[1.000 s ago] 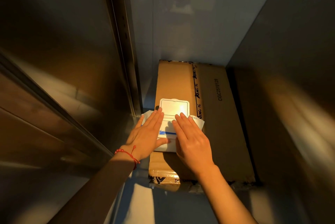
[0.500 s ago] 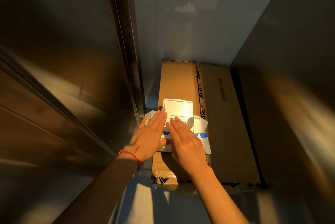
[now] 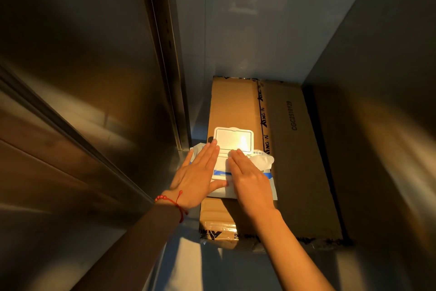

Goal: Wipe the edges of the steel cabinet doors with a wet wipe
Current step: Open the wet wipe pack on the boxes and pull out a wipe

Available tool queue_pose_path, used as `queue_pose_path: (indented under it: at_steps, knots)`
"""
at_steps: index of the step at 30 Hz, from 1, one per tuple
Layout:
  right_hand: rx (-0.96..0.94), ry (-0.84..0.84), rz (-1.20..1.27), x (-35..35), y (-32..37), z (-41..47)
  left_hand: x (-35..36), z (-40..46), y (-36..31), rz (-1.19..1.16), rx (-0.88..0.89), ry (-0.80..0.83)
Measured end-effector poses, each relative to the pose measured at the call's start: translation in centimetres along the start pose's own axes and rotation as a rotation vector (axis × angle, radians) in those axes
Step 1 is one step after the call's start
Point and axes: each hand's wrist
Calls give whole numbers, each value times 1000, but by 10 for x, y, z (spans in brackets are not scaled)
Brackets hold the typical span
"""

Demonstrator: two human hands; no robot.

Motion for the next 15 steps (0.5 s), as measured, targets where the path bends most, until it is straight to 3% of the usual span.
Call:
queue_pose_path:
  at_steps: [15]
  knots:
    - [4, 199, 11, 7, -6, 4, -4, -2, -2, 32, 1, 32]
Point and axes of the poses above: each hand's wrist, its own z-axis towards the middle knuckle, its own x-axis out of the palm, y = z × x, and after that the axes turned 2 degrees about y, right-handed
